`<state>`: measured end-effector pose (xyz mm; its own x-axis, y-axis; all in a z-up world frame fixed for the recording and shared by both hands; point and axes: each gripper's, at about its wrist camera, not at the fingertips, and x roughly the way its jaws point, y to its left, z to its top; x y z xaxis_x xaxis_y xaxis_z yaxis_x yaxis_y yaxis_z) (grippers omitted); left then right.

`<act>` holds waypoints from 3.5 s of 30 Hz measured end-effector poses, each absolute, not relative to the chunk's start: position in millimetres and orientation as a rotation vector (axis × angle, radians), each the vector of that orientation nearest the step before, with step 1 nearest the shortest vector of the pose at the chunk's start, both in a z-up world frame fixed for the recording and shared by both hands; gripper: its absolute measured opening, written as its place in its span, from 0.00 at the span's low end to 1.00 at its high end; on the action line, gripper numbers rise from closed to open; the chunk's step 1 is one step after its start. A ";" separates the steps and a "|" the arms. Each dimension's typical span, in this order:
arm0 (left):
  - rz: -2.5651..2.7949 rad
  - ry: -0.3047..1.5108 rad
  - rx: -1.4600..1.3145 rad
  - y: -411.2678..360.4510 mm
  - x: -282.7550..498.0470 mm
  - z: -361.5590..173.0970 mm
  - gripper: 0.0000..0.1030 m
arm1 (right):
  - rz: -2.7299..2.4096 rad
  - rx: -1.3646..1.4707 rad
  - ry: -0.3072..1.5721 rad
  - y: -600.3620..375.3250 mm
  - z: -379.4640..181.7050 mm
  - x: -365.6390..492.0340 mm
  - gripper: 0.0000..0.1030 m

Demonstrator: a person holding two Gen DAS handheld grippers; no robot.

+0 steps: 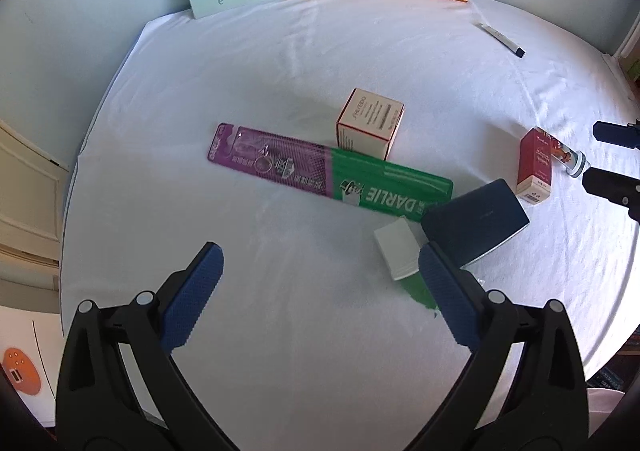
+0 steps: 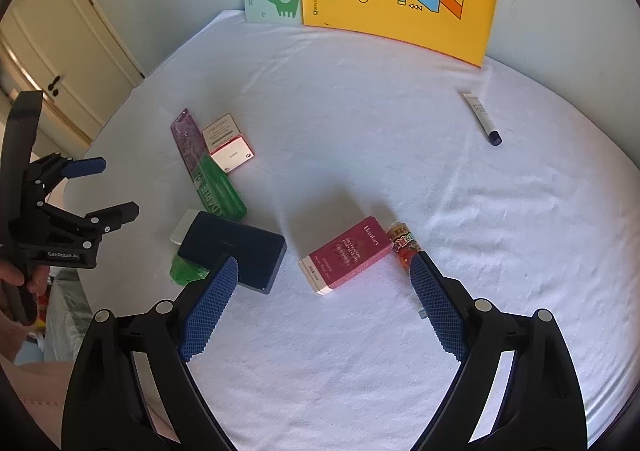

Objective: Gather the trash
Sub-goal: 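Grasp the white-red Shiseido box with the left tool while the right tool grasps the dark red box, then carry both boxes to the teal wastebasket and open both tools over it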

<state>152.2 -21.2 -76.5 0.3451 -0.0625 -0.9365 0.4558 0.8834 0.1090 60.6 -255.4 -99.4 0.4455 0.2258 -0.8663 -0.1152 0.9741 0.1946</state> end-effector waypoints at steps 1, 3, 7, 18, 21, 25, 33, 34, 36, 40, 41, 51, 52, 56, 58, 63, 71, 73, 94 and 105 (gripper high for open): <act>-0.359 1.177 0.395 -26.0 157.4 -77.9 0.93 | 0.207 0.122 1.095 -256.8 -101.9 63.1 0.85; -0.376 1.174 0.413 -33.2 165.9 -80.7 0.93 | 0.199 0.135 1.105 -257.0 -106.4 66.7 0.85; -0.411 1.180 0.450 -47.0 184.4 -90.2 0.93 | 0.185 0.161 1.133 -255.6 -117.5 72.9 0.84; -0.503 1.188 0.536 -78.5 213.6 -112.3 0.93 | 0.141 0.207 1.194 -255.2 -137.1 89.2 0.83; -0.522 1.191 0.548 -84.9 218.5 -117.4 0.93 | 0.133 0.215 1.212 -255.9 -141.5 94.5 0.77; -0.543 1.199 0.557 -93.6 225.9 -125.8 0.90 | 0.122 0.225 1.229 -255.9 -146.1 98.0 0.70; -0.575 1.225 0.600 -110.5 237.1 -144.0 0.48 | 0.098 0.229 1.250 -253.3 -155.9 101.4 0.40; -0.581 1.233 0.595 -110.9 238.7 -145.7 0.45 | 0.094 0.234 1.249 -254.1 -156.2 101.9 0.36; -0.593 1.233 0.574 -110.8 240.8 -145.4 0.42 | 0.087 0.241 1.246 -256.6 -155.1 102.7 0.32; -0.596 1.235 0.557 -110.0 242.6 -143.9 0.41 | 0.091 0.235 1.233 -263.1 -148.1 103.1 0.30; -0.594 1.232 0.553 -109.4 242.0 -142.8 0.41 | 0.091 0.233 1.227 -264.7 -145.1 102.7 0.30; -0.555 1.168 0.520 -90.1 225.4 -107.1 0.41 | 0.129 0.191 1.158 -263.6 -114.1 95.1 0.30; -0.548 1.160 0.516 -85.9 222.1 -102.4 0.41 | 0.137 0.184 1.151 -258.2 -110.7 93.1 0.30; -0.504 1.133 0.500 -68.4 204.2 -85.9 0.41 | 0.190 0.156 1.120 -241.6 -97.6 88.4 0.30; -0.477 1.127 0.485 -56.0 197.6 -78.7 0.41 | 0.223 0.139 1.107 -229.3 -91.5 89.4 0.30; -0.387 1.126 0.433 -15.3 183.2 -70.0 0.42 | 0.322 0.072 1.082 -190.4 -80.0 92.1 0.30; -0.189 1.166 0.304 71.7 143.0 -68.5 0.42 | 0.537 -0.062 1.073 -109.4 -67.5 87.7 0.30; -0.134 1.178 0.268 95.9 129.2 -69.7 0.42 | 0.603 -0.099 1.072 -85.3 -65.9 85.6 0.30; 0.379 1.277 -0.089 315.3 -25.6 -91.4 0.42 | 1.178 -0.437 1.052 164.7 -66.1 33.3 0.30; 0.569 1.310 -0.267 386.2 -91.5 -108.3 0.42 | 1.410 -0.611 1.062 266.4 -80.1 -14.1 0.30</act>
